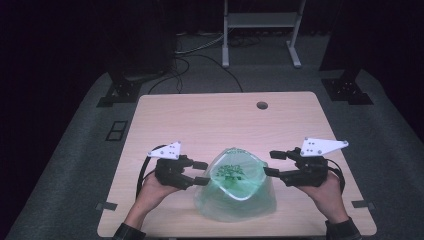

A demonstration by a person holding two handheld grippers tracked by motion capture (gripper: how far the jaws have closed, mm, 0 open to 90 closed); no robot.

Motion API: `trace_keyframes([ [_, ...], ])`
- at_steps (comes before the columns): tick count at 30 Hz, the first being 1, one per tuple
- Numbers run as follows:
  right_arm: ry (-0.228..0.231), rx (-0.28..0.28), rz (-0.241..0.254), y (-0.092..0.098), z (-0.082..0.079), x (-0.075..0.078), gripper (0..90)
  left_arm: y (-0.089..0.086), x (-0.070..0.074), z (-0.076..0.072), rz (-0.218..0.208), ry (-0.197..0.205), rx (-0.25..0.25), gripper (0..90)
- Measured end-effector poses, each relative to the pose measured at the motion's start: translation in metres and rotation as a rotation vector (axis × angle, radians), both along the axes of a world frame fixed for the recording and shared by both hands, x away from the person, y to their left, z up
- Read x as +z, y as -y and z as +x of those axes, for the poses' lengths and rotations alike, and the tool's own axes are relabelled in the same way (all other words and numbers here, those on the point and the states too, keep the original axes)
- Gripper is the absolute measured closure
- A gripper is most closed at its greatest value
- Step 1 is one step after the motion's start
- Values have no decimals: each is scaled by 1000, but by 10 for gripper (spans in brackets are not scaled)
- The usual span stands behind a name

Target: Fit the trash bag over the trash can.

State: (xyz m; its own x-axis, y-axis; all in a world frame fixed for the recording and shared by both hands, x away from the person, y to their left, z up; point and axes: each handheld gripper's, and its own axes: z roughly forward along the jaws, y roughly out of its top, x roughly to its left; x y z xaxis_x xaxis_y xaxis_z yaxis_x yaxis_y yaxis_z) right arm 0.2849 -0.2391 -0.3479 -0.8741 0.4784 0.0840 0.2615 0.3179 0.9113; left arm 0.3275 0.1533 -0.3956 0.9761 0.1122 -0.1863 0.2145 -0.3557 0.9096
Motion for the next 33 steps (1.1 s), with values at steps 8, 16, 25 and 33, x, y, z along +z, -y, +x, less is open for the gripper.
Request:
trace_keyframes([
  [8,13,5,-1,-6,0,5,434,3,-1,2,20,22,-3,899],
  [16,35,34,-35,-34,6,16,429,-17,-5,4,25,6,104,899],
  [25,-3,82,-173,-81,16,17,371,-18,-12,-4,35,7,127,623],
  [33,-37,121,-238,-96,20,14,342,-13,-13,-8,34,13,95,471],
])
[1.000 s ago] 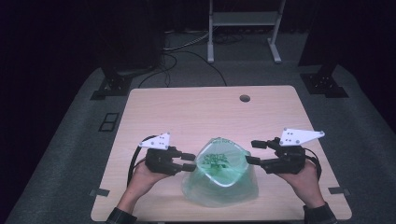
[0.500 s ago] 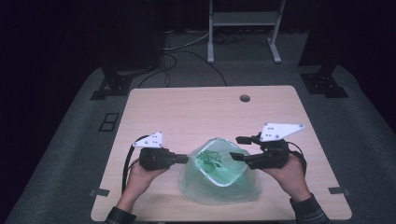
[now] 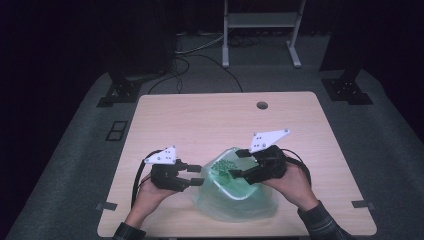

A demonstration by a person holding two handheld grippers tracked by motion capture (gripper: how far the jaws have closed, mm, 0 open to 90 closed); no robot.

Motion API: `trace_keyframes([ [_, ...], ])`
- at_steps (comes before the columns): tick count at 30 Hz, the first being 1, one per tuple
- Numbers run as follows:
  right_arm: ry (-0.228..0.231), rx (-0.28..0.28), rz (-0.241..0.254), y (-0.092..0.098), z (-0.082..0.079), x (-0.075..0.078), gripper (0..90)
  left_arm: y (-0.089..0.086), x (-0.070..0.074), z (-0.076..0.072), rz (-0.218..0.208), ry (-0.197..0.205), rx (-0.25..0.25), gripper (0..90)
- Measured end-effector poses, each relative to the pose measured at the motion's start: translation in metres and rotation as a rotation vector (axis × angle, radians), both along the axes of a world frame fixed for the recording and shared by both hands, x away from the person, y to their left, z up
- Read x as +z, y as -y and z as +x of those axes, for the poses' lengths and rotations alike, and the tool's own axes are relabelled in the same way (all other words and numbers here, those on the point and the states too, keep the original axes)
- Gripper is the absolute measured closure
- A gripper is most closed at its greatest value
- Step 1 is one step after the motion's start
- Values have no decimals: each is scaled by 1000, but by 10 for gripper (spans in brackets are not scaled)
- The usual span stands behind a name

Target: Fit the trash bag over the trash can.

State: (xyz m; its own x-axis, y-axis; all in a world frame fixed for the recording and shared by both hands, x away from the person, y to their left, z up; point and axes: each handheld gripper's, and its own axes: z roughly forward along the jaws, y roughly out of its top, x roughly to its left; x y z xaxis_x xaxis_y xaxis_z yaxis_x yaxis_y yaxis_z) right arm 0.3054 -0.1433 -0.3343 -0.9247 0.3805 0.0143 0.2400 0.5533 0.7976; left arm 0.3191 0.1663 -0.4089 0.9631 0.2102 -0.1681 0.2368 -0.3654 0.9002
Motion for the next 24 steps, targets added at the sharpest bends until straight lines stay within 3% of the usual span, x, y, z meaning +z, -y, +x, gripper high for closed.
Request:
trace_keyframes([
  [10,-33,31,-119,-22,6,-9,251,12,-2,-4,12,23,-49,377],
  [11,-31,42,-154,-25,8,-10,232,13,-3,-4,12,28,-51,373],
  [14,-36,56,-188,-29,9,-11,191,14,-3,-4,12,28,-55,366],
  [16,-38,81,-237,-35,10,-10,157,16,-3,-4,17,28,-59,356],
  [24,-50,110,-298,-45,12,-14,101,16,-3,-4,16,28,-61,326],
])
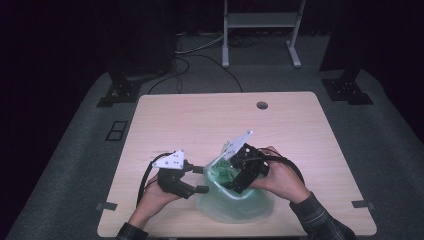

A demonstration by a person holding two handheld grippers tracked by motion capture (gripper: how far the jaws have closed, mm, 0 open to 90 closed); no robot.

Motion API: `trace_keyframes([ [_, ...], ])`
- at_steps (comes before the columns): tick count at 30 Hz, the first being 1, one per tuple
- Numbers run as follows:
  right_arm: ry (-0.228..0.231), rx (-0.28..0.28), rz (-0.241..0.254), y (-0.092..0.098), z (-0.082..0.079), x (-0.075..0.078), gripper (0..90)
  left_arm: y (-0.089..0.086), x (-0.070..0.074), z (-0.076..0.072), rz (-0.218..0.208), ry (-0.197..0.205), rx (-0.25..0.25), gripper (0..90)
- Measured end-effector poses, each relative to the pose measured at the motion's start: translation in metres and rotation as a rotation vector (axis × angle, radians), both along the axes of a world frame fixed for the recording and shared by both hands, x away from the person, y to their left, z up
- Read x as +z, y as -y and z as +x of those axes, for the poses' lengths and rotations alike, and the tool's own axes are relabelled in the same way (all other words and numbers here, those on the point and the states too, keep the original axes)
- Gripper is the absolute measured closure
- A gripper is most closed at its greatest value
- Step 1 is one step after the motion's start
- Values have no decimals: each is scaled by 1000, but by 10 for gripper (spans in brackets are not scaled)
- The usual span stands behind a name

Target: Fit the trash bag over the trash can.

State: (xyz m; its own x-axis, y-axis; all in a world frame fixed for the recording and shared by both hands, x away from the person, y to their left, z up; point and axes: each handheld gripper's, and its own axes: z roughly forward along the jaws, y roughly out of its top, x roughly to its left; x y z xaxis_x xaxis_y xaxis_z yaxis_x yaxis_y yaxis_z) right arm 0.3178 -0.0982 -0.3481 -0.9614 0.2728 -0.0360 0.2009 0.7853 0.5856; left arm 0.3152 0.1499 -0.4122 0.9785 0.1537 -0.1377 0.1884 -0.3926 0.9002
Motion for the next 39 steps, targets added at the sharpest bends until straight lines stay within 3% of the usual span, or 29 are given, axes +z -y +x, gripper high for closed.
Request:
trace_keyframes([
  [9,-53,9,-60,-8,0,-10,102,2,-1,1,5,-1,-6,312],
  [15,-41,20,-79,-10,0,-11,102,3,-2,1,11,-2,-8,298],
  [20,-32,15,-64,-8,0,-9,96,3,-2,1,9,-4,-7,294],
  [23,-6,1,-7,1,-2,2,94,2,-2,1,5,-4,-6,289],
  [30,28,-24,15,22,-7,20,94,1,-2,1,2,-1,2,281],
  [34,28,-17,-17,31,-11,25,95,2,-1,1,4,2,-1,281],
  [39,24,-6,-76,27,-13,19,97,4,-2,0,7,-1,-7,281],
])
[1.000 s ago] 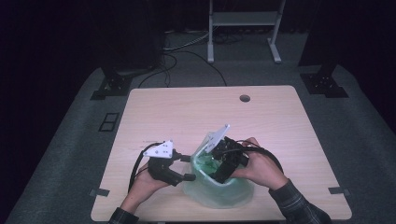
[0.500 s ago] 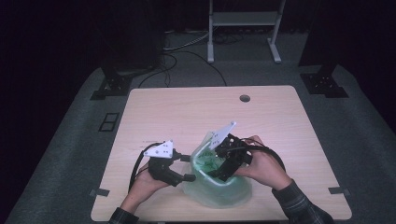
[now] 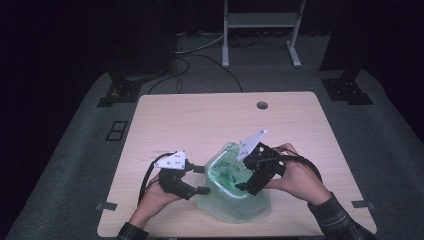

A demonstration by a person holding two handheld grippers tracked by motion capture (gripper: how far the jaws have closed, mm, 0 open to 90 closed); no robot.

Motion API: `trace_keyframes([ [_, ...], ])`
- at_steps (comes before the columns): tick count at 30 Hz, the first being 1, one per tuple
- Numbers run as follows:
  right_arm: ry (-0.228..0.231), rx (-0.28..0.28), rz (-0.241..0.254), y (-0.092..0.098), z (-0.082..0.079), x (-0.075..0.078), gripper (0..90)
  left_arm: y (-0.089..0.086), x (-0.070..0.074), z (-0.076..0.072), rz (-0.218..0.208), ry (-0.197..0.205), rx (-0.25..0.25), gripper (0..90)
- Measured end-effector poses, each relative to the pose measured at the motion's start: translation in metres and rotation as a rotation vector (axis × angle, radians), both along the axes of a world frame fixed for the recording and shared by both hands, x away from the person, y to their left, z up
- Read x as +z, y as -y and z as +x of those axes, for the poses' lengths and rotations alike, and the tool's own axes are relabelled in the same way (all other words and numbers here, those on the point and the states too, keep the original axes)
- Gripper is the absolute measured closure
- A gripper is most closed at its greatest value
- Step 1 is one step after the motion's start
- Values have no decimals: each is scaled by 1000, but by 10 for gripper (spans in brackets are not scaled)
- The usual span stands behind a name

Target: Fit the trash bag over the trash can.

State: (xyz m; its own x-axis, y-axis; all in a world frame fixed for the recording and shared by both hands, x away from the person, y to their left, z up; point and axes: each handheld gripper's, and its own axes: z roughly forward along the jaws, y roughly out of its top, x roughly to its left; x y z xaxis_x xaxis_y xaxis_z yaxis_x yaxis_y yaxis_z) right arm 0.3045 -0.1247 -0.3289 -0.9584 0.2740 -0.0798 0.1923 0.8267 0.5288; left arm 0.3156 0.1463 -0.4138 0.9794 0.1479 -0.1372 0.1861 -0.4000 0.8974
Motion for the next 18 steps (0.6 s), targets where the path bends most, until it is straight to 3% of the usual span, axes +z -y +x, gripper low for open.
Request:
trace_keyframes([
  [3,-32,4,-56,-8,2,-11,99,0,0,0,-1,0,-4,281],
  [5,-57,-2,-57,-11,4,-14,100,0,0,0,-2,-3,-4,281],
  [14,-37,-5,-82,-15,5,-17,100,-1,0,0,0,-1,-1,276],
  [15,-24,-4,-73,-15,4,-16,100,-1,0,0,-1,1,1,276],
  [18,1,-6,23,-5,1,-10,100,-3,4,1,-6,1,8,245],
])
